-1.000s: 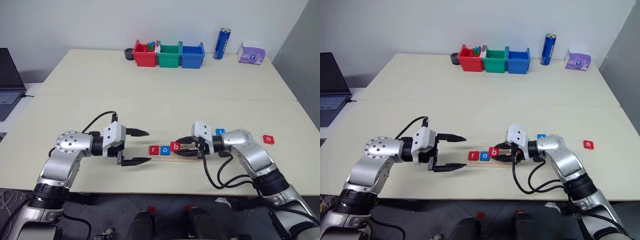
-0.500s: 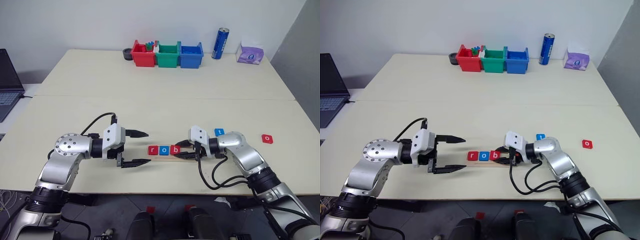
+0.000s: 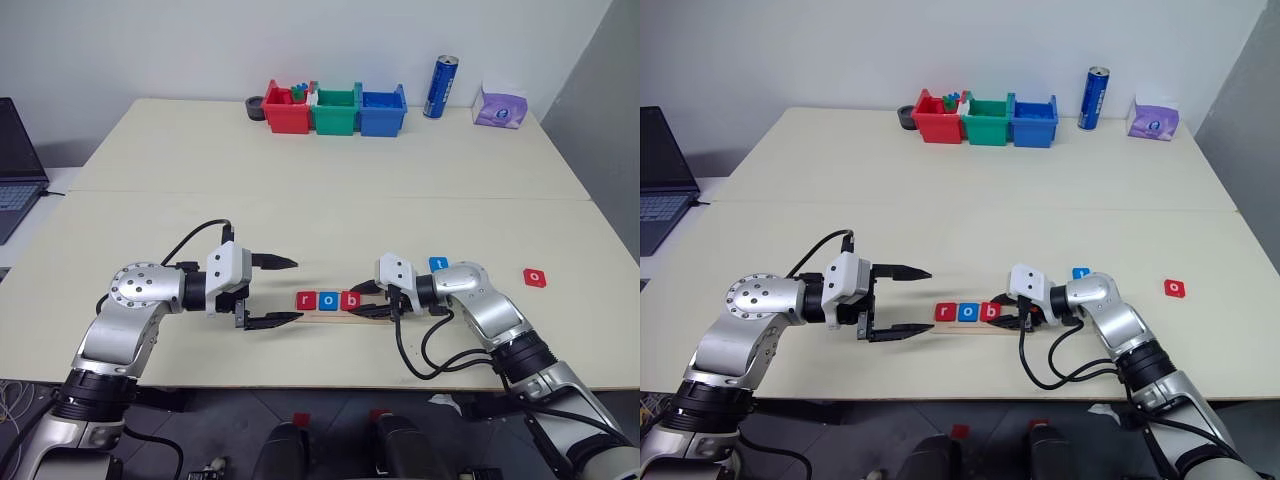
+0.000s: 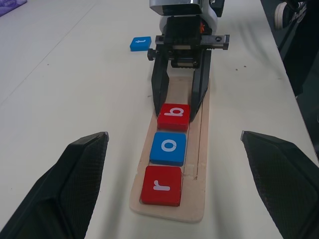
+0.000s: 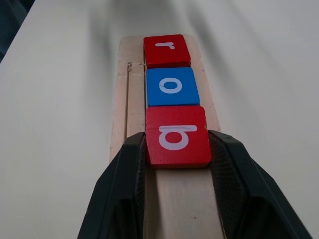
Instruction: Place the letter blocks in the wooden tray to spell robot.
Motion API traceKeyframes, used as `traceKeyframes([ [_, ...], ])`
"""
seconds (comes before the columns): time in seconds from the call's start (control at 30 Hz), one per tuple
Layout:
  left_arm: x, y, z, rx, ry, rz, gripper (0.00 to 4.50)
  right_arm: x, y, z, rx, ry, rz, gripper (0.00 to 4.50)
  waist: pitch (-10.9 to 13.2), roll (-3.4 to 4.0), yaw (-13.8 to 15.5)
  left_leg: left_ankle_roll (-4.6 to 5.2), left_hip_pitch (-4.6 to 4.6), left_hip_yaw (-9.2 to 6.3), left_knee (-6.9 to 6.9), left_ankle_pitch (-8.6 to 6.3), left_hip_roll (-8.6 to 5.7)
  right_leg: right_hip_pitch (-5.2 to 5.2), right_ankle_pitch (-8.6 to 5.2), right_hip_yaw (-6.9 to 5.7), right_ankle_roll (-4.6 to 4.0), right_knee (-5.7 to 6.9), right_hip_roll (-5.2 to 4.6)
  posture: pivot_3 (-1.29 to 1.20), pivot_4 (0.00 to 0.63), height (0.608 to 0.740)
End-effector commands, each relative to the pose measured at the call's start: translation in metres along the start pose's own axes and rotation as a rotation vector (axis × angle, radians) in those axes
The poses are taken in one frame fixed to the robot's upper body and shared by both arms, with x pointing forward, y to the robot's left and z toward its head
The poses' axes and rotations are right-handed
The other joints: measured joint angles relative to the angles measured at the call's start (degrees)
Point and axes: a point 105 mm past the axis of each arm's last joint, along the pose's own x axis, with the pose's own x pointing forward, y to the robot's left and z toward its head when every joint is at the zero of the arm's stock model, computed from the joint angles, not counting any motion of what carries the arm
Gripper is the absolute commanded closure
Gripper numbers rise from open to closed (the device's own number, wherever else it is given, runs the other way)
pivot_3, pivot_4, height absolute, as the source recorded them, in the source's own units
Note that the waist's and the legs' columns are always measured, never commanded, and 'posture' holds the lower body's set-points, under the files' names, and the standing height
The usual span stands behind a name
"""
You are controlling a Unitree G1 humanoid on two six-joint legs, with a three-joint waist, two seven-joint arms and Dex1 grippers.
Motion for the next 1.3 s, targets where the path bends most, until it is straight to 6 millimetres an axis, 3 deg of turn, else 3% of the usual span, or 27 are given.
traceKeyframes([
  [0.03, -0.003, 0.002, 0.008, 0.041, -0.015, 0.015, 0.00, -0.001, -0.005, 0.012, -0.053, -0.015, 0.000, 3.04, 0.00, 0.00, -0.01, 0.00, 0.00, 0.00, 0.00, 0.00, 0.00, 0.00, 0.00, 0.00, 0.00, 0.00, 0.00, 0.00, 0.150, 0.740],
  [0.13, -0.003, 0.003, 0.008, 0.043, -0.015, 0.015, 0.00, -0.001, -0.006, 0.012, -0.053, -0.013, 0.001, 3.04, 0.00, 0.00, 0.00, 0.00, 0.00, 0.00, 0.00, 0.00, 0.00, 0.00, 0.00, 0.00, 0.00, 0.01, 0.00, 0.00, 0.150, 0.740],
  [0.37, -0.002, 0.004, 0.006, 0.043, -0.014, 0.017, 0.00, -0.005, -0.007, 0.014, -0.031, -0.023, 0.002, 0.51, 0.00, 0.00, 0.00, 0.00, 0.00, 0.00, 0.00, 0.00, 0.00, 0.00, 0.00, 0.00, 0.00, 0.00, 0.00, 0.00, 0.150, 0.740],
  [0.43, -0.002, 0.004, 0.006, 0.043, -0.015, 0.018, 0.00, -0.006, -0.008, 0.015, -0.029, -0.024, -0.001, 0.05, 0.00, 0.00, 0.00, 0.00, 0.00, 0.01, 0.00, 0.00, 0.00, 0.00, 0.00, 0.00, 0.00, 0.01, 0.00, 0.00, 0.150, 0.740],
  [0.7, 0.001, 0.006, 0.007, 0.047, -0.024, 0.014, 0.00, -0.015, -0.024, 0.028, 0.047, -0.098, -0.085, 0.05, 0.00, 0.00, 0.00, 0.00, 0.00, 0.00, 0.00, 0.00, 0.00, 0.00, 0.00, 0.00, 0.00, 0.00, 0.00, 0.00, 0.150, 0.740],
  [0.8, 0.001, 0.006, 0.006, 0.047, -0.023, 0.012, 0.00, -0.017, -0.030, 0.032, 0.074, -0.130, -0.109, 0.63, 0.00, 0.00, -0.01, 0.00, 0.00, 0.00, 0.00, 0.00, 0.00, 0.00, 0.00, 0.00, -0.01, 0.01, 0.00, 0.00, 0.150, 0.740],
  [1.13, 0.001, 0.007, 0.007, 0.052, -0.019, 0.019, 0.00, -0.006, -0.034, 0.018, 0.002, -0.065, -0.174, 4.27, 0.00, 0.01, -0.05, 0.00, 0.00, 0.01, -0.01, 0.00, 0.00, 0.00, 0.00, 0.00, -0.01, 0.01, 0.00, 0.00, 0.150, 0.740],
  [1.17, 0.001, 0.007, 0.006, 0.053, -0.019, 0.021, 0.00, -0.004, -0.035, 0.017, -0.009, -0.058, -0.180, 4.45, 0.00, 0.01, -0.05, 0.00, 0.00, 0.01, -0.01, 0.00, 0.00, -0.01, 0.00, 0.01, -0.01, 0.01, 0.00, 0.00, 0.150, 0.740],
  [1.3, 0.001, 0.007, 0.006, 0.053, -0.020, 0.025, 0.00, 0.000, -0.031, 0.014, -0.028, -0.046, -0.167, 4.45, 0.01, 0.01, -0.06, 0.00, 0.00, 0.01, -0.01, 0.00, 0.00, -0.01, 0.00, 0.01, -0.01, 0.01, 0.00, 0.00, 0.150, 0.740],
])
